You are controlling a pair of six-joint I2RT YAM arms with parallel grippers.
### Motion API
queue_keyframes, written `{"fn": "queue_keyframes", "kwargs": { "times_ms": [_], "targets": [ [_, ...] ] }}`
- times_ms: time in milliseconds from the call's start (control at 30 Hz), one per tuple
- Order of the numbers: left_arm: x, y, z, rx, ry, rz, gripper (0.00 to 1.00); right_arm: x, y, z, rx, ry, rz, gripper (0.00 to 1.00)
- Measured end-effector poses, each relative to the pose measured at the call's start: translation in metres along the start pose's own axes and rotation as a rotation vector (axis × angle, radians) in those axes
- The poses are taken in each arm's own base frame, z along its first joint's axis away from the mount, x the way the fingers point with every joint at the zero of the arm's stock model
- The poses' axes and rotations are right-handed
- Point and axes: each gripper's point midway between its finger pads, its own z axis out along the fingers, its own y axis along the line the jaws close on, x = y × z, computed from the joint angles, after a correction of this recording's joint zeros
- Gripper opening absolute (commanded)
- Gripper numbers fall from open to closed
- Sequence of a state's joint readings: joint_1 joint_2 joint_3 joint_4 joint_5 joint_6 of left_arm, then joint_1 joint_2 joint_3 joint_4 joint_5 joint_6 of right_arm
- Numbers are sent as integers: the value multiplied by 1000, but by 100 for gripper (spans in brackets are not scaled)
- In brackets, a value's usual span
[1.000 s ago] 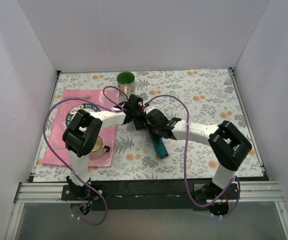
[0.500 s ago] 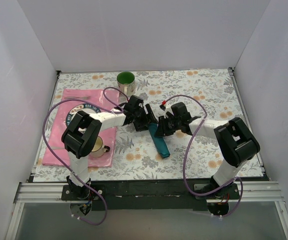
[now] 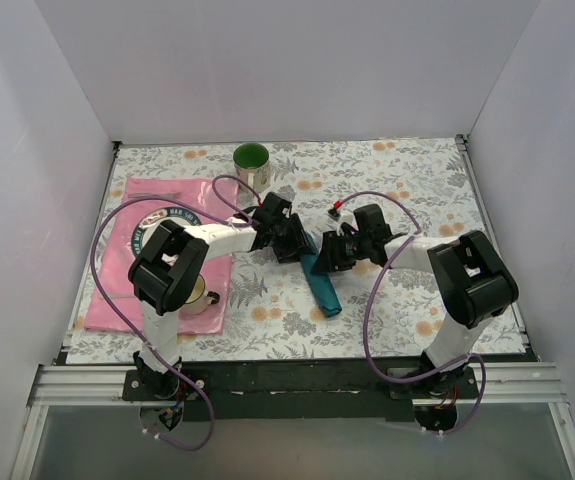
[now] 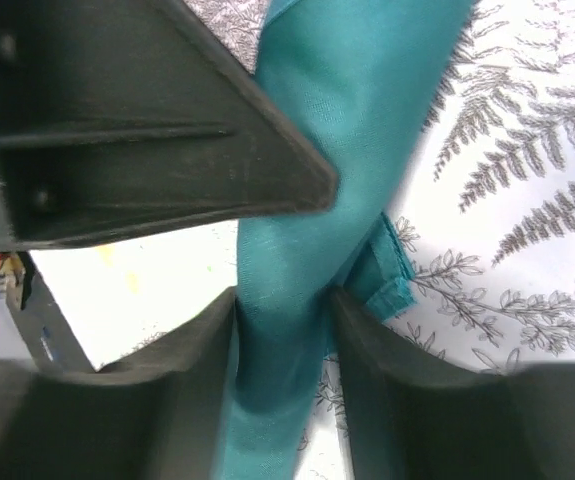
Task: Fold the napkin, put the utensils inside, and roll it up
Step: Roll the napkin with the utensil
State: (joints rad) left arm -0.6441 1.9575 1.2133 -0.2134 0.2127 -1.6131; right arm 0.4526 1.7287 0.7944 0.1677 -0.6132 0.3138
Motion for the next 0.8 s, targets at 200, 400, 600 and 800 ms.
{"fn": "queue_keyframes", "kwargs": {
  "times_ms": [200,400,600,800],
  "targets": [
    [0,1,0,-2,-5,-4,45,-3,8,-12,189,24,-107,82],
    [1,3,-1,4,-10,-13,45,-8,34,-12,433,20,-281,87],
    [1,2,-1,11,-8,-25,45,8,26,6,678,81,-404,87],
    [-2,4,-3,18,9,-57,48,1,6,6,838,61,-427,66]
  ]
}}
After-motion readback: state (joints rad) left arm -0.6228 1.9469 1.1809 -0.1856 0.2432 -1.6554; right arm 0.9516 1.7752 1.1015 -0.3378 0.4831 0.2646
